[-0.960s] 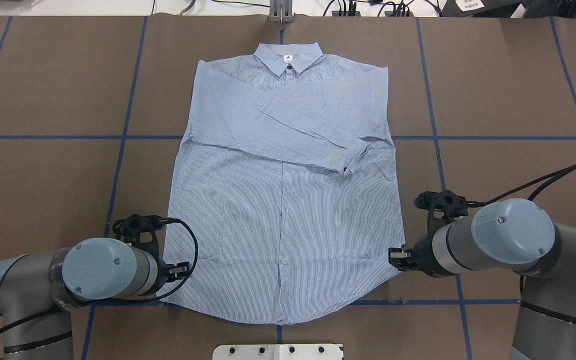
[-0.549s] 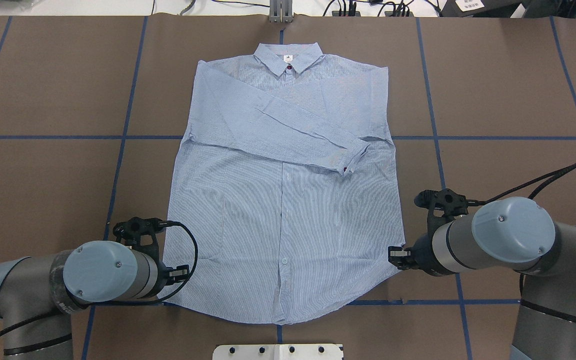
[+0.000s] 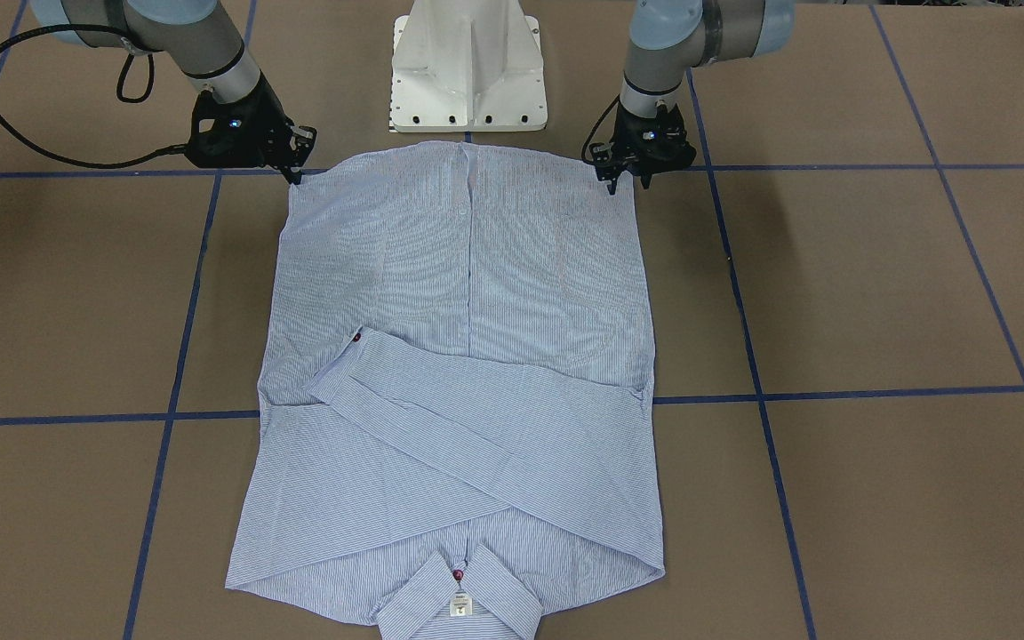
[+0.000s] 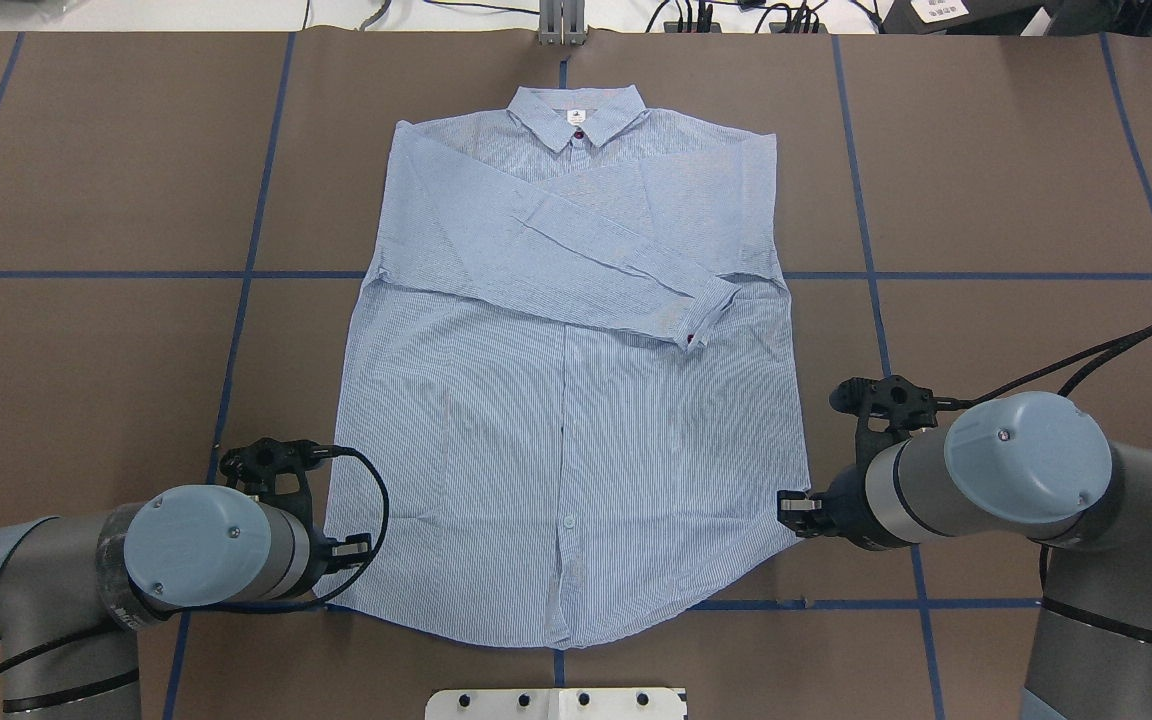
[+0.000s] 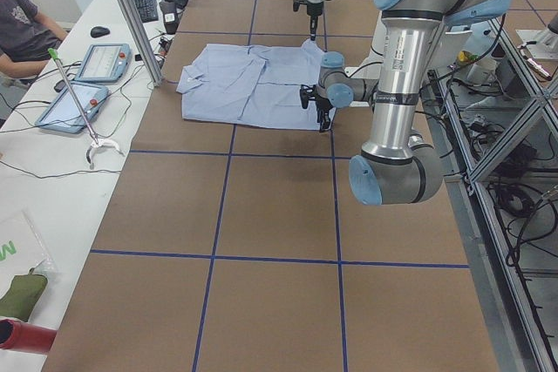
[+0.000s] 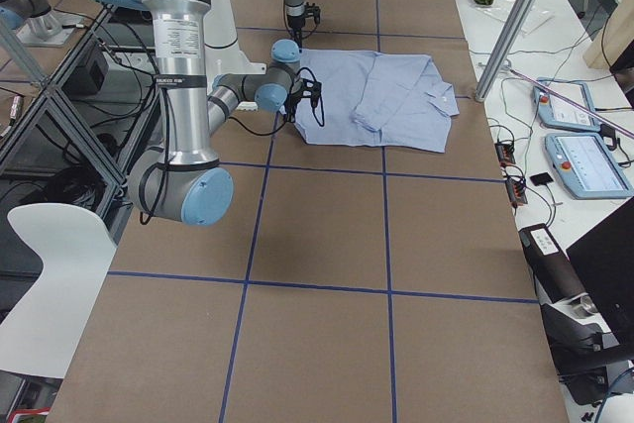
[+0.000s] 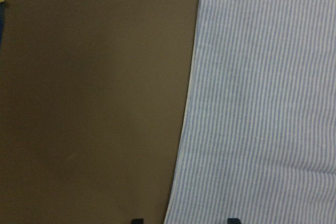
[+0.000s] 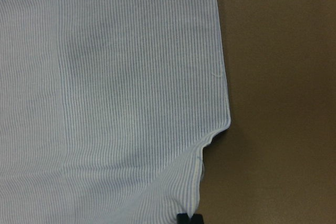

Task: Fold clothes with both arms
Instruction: 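Lower both grippers onto the hem corners nearest the robot and grasp, then lift the hem with both grippers and carry it toward the collar, then lay the hem near the collar and open both grippers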

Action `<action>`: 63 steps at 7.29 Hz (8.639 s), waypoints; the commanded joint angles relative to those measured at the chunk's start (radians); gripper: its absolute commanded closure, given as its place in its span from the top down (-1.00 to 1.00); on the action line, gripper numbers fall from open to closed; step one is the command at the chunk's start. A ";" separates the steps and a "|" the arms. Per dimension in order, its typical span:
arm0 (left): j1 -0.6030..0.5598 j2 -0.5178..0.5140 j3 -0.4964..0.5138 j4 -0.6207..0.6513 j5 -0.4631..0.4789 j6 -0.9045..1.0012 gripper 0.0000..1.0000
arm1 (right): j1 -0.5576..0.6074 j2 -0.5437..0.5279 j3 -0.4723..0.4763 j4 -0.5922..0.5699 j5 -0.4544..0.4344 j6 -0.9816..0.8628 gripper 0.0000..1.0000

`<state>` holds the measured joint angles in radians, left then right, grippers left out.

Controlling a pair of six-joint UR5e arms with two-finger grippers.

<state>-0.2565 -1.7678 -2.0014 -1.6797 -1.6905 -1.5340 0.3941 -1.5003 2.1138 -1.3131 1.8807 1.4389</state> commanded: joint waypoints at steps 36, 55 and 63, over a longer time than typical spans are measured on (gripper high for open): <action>0.136 -0.013 -0.488 0.426 -0.178 -0.051 -1.00 | 0.160 -0.048 0.152 0.072 0.515 -0.015 -1.00; -0.457 -0.223 0.057 0.206 -0.181 0.385 -1.00 | 0.482 0.472 -0.466 0.087 0.420 -0.050 -1.00; -0.529 -0.272 0.292 -0.003 -0.182 0.478 -1.00 | 0.508 0.580 -0.730 0.244 0.371 -0.055 -1.00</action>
<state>-0.7729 -2.0386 -1.7569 -1.6454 -1.8730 -1.0835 0.8934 -0.9243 1.3956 -1.0718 2.2528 1.3836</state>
